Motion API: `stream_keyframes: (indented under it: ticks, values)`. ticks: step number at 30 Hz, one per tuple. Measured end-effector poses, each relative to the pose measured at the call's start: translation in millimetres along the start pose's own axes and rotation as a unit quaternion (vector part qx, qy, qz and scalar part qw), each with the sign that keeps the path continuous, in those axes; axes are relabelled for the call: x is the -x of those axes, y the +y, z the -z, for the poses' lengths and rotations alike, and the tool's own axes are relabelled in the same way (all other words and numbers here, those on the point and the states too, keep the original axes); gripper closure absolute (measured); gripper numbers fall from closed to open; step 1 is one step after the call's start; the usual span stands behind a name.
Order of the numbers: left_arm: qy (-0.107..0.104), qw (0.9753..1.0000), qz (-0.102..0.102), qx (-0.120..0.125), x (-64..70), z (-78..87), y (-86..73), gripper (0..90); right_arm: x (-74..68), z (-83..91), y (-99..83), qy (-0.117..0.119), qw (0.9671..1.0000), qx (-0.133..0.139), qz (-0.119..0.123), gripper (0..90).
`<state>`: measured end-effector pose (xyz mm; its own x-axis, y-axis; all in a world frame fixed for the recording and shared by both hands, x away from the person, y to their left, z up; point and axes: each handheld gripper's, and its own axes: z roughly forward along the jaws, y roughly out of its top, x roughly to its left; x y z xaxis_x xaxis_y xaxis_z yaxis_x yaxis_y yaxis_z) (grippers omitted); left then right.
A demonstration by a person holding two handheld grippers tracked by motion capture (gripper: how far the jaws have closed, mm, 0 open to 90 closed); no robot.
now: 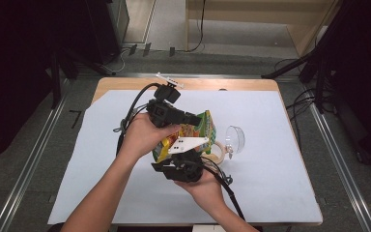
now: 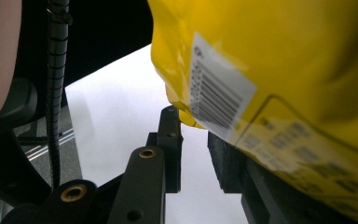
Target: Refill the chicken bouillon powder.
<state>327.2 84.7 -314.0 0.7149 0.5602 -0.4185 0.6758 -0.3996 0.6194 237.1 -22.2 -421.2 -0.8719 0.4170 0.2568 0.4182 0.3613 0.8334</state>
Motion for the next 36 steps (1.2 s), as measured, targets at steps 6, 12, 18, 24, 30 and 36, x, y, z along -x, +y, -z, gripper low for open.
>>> stream_keyframes:
  ticks: [6, 12, 18, 24, 30, 36]
  values:
    - [-0.001, 1.0000, 0.000, -0.002, -0.5, -0.3, 0.2, 79.0, -0.4, 0.0, -0.2, -0.001, 1.0000, -0.001, -0.001, 76.4]
    - [0.001, 1.0000, -0.001, -0.001, -0.4, -0.7, 0.2, 78.9, -1.4, 0.5, -0.2, -0.002, 1.0000, 0.003, -0.001, 76.6]
    - [0.002, 1.0000, -0.001, -0.002, -0.6, -0.8, 0.3, 78.9, -2.0, 1.1, 0.3, -0.001, 1.0000, 0.005, 0.000, 76.7]
    - [0.002, 1.0000, -0.001, -0.002, -1.0, -0.8, 0.3, 78.8, -3.5, 1.2, 1.0, 0.000, 1.0000, 0.008, 0.001, 76.9]
    - [0.003, 1.0000, -0.001, -0.001, -0.7, -1.3, 0.1, 78.7, -3.2, 1.2, 0.8, 0.000, 1.0000, 0.007, 0.002, 77.0]
    - [0.001, 1.0000, -0.001, 0.000, -0.7, -1.6, 0.0, 78.4, -2.4, 1.7, 0.2, -0.001, 1.0000, 0.005, 0.003, 77.0]
